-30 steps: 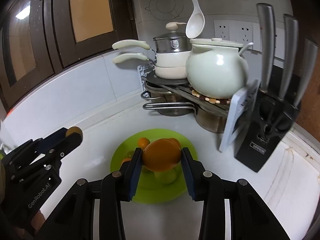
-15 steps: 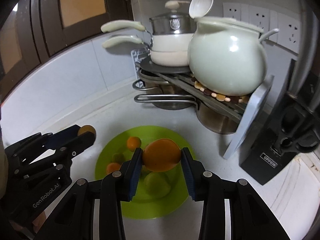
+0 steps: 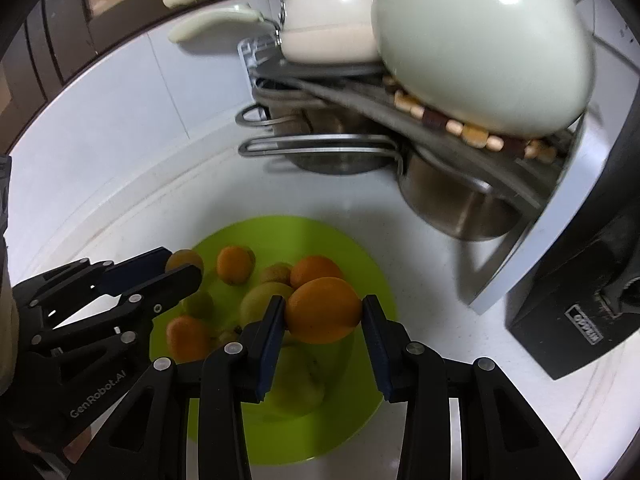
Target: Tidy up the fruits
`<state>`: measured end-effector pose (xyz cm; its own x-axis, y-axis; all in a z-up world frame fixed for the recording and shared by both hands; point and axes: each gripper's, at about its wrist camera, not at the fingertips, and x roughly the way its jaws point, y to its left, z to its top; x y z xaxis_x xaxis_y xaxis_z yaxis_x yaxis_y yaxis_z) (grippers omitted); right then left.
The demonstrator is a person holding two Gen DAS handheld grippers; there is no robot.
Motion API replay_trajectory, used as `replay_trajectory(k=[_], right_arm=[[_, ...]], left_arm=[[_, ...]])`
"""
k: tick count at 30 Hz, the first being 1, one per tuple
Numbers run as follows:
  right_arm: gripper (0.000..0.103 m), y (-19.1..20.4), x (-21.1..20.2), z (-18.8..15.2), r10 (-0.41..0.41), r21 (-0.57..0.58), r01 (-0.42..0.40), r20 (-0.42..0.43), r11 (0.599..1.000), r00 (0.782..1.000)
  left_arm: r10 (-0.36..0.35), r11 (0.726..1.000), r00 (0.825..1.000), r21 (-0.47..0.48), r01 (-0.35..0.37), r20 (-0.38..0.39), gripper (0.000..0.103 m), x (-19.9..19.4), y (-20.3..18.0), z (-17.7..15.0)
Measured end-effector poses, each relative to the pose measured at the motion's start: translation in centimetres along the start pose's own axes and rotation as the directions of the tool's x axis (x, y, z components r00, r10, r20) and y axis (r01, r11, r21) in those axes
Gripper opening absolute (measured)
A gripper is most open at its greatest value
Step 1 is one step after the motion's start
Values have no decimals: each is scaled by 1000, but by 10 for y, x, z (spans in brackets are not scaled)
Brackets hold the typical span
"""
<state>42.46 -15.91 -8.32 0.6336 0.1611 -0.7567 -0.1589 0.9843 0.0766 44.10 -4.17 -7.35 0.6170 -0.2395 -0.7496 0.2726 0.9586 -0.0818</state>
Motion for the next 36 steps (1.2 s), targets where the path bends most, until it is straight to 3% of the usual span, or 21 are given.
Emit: replay_trajectory(k=[6,11,16,24,36], right_arm=[[40,-5,15,0,12,13,-12,-37,1000,999],[47,-10,16,-1,25,24,-24,-42,999,999],[48,-8,12,-3,23,16,-22,-35,1000,999],[48,-5,-5,-14,1,12,-1,-20,1000,1000],[69,6,-60,-41,-79,-7,80,88,997,993]], left_arm=[[-1,1000,999,-5,1,-39,28,14,0,-3],[-11,1000,999,-16,10,-44,38,15,1,-4],[10,999,999,-31,-11,-33,47,8,1,-5],[72,996,997,-43,-72,-9,59,-22,5,-16],[178,984,979,-21,-177,97,82,-87,5,-46]])
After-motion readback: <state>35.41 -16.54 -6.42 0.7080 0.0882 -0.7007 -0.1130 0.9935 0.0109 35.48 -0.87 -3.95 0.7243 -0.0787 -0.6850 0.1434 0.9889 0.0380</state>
